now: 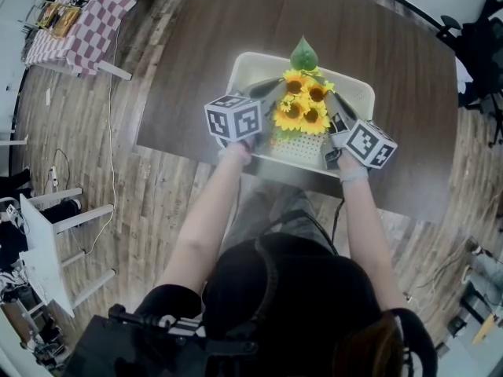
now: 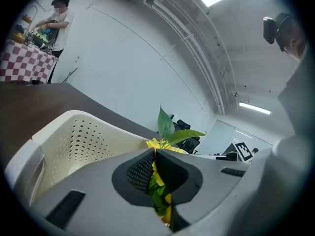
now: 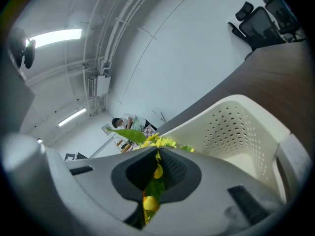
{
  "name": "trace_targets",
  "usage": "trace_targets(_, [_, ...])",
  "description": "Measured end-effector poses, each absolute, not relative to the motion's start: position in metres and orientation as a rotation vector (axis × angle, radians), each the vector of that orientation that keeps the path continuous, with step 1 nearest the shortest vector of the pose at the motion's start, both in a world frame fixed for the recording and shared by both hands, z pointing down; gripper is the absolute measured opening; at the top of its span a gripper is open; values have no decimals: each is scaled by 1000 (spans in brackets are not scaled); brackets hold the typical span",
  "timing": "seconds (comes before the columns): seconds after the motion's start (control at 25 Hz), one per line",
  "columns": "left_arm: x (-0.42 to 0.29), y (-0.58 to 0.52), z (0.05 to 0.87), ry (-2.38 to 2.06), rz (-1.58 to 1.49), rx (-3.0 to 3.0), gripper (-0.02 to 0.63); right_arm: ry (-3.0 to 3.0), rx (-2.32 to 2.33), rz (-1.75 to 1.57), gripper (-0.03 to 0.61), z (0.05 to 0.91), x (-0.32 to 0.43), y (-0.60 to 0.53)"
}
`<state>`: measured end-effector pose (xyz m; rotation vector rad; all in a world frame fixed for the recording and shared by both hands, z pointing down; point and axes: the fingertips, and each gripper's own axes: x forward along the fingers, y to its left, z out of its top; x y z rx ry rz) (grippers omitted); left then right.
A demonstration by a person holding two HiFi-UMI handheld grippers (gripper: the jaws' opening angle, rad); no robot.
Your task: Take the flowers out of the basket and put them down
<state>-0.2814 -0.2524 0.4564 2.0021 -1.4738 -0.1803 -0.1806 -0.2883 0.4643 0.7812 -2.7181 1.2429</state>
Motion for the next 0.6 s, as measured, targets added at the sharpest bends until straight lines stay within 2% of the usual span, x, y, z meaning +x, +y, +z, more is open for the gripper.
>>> trace_targets(0.6, [-278, -245, 433, -1493, -175, 2066, -3, -2812, 772, 1236, 5, 437, -178, -278])
